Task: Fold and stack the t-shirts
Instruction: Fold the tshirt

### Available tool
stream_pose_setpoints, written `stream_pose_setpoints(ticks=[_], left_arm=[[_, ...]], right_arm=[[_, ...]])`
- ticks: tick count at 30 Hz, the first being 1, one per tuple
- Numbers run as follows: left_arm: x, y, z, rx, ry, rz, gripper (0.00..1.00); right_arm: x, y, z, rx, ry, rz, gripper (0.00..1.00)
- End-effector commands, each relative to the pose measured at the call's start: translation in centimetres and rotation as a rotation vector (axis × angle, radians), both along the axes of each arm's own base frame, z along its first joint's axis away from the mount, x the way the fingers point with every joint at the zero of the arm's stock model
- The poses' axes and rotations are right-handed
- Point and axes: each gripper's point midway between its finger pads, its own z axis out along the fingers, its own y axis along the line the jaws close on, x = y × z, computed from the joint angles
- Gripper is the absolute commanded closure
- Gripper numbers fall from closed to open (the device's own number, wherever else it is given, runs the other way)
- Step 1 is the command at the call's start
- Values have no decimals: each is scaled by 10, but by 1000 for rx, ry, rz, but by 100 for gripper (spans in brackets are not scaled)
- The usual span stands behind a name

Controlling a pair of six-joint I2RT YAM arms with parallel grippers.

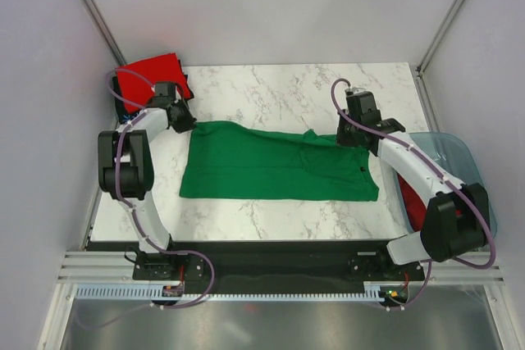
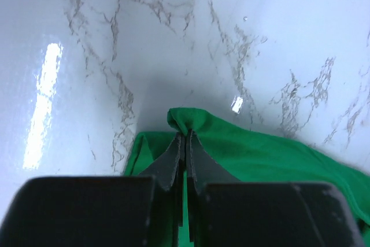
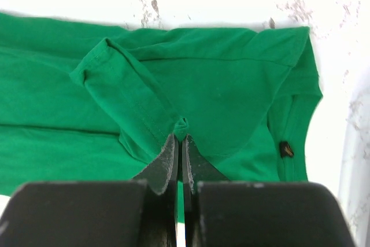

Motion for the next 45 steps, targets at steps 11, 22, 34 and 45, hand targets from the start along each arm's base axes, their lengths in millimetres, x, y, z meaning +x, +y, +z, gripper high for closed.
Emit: stream_pose_setpoints(ticks=[11, 22, 34, 45], left_arm=[[-12, 7, 31, 57, -125, -10, 98], [-30, 13, 41, 79, -160, 16, 98], [-59, 22, 28, 90, -119, 110, 98], [-100, 54, 30, 170, -118, 335, 54]], right_arm=[[-31, -21, 5, -20, -54, -61, 100], [-43, -30, -2, -32, -55, -95, 100], [-60, -36, -11, -24, -38, -124, 100], [-85, -45, -32, -25, 10, -171, 100]])
